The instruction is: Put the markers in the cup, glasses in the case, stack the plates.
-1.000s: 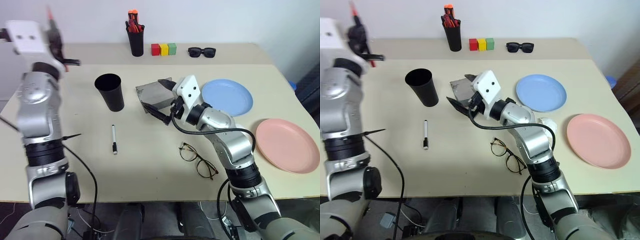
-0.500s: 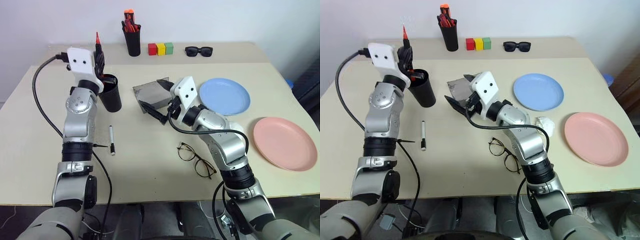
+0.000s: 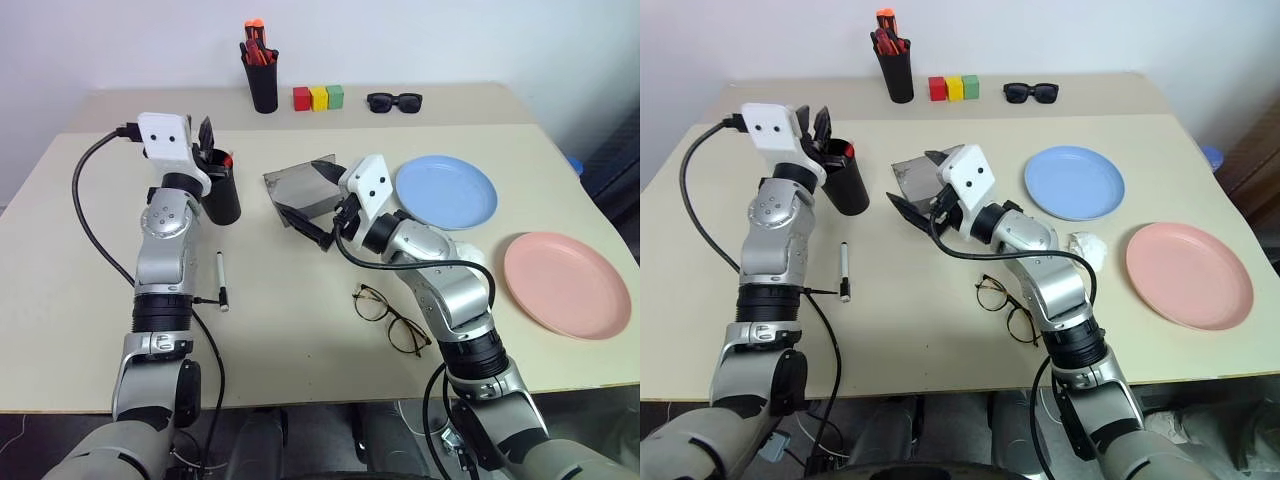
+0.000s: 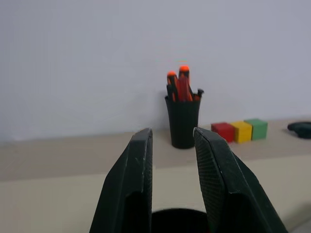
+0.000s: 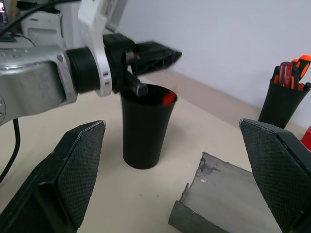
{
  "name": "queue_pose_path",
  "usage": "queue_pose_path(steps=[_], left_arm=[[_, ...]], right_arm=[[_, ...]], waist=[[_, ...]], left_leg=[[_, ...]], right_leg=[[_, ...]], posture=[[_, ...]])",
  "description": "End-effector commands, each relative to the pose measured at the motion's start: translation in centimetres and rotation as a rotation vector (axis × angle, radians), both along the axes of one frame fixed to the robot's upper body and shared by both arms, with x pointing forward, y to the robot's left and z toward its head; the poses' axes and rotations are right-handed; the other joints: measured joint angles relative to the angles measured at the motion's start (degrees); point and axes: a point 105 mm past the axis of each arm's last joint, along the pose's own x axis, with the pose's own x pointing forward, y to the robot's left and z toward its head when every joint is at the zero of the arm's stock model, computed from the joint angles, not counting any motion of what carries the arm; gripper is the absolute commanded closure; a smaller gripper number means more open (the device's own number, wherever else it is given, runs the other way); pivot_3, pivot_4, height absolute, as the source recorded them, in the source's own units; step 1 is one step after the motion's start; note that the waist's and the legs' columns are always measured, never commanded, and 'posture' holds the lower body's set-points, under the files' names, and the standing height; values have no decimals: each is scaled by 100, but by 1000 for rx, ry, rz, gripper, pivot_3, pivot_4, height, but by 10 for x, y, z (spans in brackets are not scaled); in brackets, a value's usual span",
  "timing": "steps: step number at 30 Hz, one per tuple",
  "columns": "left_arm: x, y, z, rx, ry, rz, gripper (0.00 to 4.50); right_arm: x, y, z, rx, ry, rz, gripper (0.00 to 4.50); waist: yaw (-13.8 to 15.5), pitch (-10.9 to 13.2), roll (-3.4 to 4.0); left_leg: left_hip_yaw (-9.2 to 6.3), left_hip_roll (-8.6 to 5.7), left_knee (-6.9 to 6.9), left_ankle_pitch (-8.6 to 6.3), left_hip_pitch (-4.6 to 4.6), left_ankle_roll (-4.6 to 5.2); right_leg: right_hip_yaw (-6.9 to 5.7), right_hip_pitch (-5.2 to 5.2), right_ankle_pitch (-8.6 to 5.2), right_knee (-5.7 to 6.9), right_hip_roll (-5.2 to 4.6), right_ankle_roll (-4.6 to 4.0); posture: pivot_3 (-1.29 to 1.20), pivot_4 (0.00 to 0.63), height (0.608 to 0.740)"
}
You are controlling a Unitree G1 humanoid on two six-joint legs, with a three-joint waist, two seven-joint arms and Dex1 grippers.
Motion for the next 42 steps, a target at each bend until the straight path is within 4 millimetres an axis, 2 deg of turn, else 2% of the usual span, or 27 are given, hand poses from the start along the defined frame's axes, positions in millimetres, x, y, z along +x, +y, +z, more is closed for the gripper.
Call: queue_pose_path(steps=[1,3,5,8,10,13,14,17,22,29,32,37,42], left_arm=[[-42,22,47,-75,-220,62,3216],[-62,29,51,-104,-244,81,3216],[-72,34,35,-96,-167,88,3216],[-90,39,-8,-147,29,52,3216],[-103,30,-32,-148,146,-20,3216],[-116,12,-81,-75,425,-98,3216],[-118,13,-99,-52,528,-79,3216],[-116,21,-123,-64,680,30,3216],[-107,8,-135,-35,817,30,3216],[-95,-8,-136,-65,850,-17,3216],[-93,-11,-139,-68,870,-20,2421],[-88,-14,-146,-93,920,12,26],[-86,-18,-158,-112,1036,20,26]], right_arm=[[-5,-1,12,21,-46,10,0],[-5,-4,11,18,-41,3,0],[-4,-7,9,13,-38,-2,0],[-2,-9,9,9,-37,-5,0],[-1,-11,10,9,-36,-7,0],[-1,-10,9,2,-33,7,0],[-2,-8,9,-1,-31,16,0],[-3,-3,8,-3,-29,39,0],[-5,1,6,-6,-29,48,0],[-11,2,0,-16,-21,52,0],[-12,2,-1,-15,-20,47,0],[-12,3,-2,-14,-21,44,0],[-12,3,-3,-17,-22,45,0]], waist=[[4,0,0],[11,0,0],[8,-2,2],[2,-2,4],[4,-2,3],[18,-3,2],[24,-3,2],[17,-3,2],[11,-3,2],[8,-3,2],[11,-3,2],[14,-3,2],[14,-4,2]], left_leg=[[0,1,-1,0,0,0],[-1,0,-4,0,0,0],[-1,0,-2,0,1,0],[2,0,-2,-1,10,0],[-1,1,1,0,9,0],[-1,2,6,0,9,0],[-1,1,6,0,11,0],[-1,1,7,0,13,0],[-2,1,5,0,13,0],[-1,2,0,-1,12,0],[-1,1,1,-1,12,0],[-1,1,1,-1,11,0],[-1,1,1,-1,12,0]], right_leg=[[0,0,0,0,0,0],[0,0,0,0,-1,0],[0,2,0,-1,-1,0],[2,10,0,-1,-2,0],[1,8,-1,2,2,-2],[1,12,-2,2,2,-4],[2,16,-4,1,1,-9],[2,18,-13,-1,2,-25],[1,17,-8,-1,4,-17],[1,11,-2,-2,3,-6],[1,12,-2,-2,2,-6],[1,12,-2,-4,2,-6],[1,13,-2,-4,3,-5]], posture=[[0,150,740],[0,150,740],[0,150,740],[0,150,740],[0,150,740],[0,150,740],[0,150,740],[0,150,740],[0,150,740],[0,150,740],[0,150,740],[0,150,740],[0,150,740]])
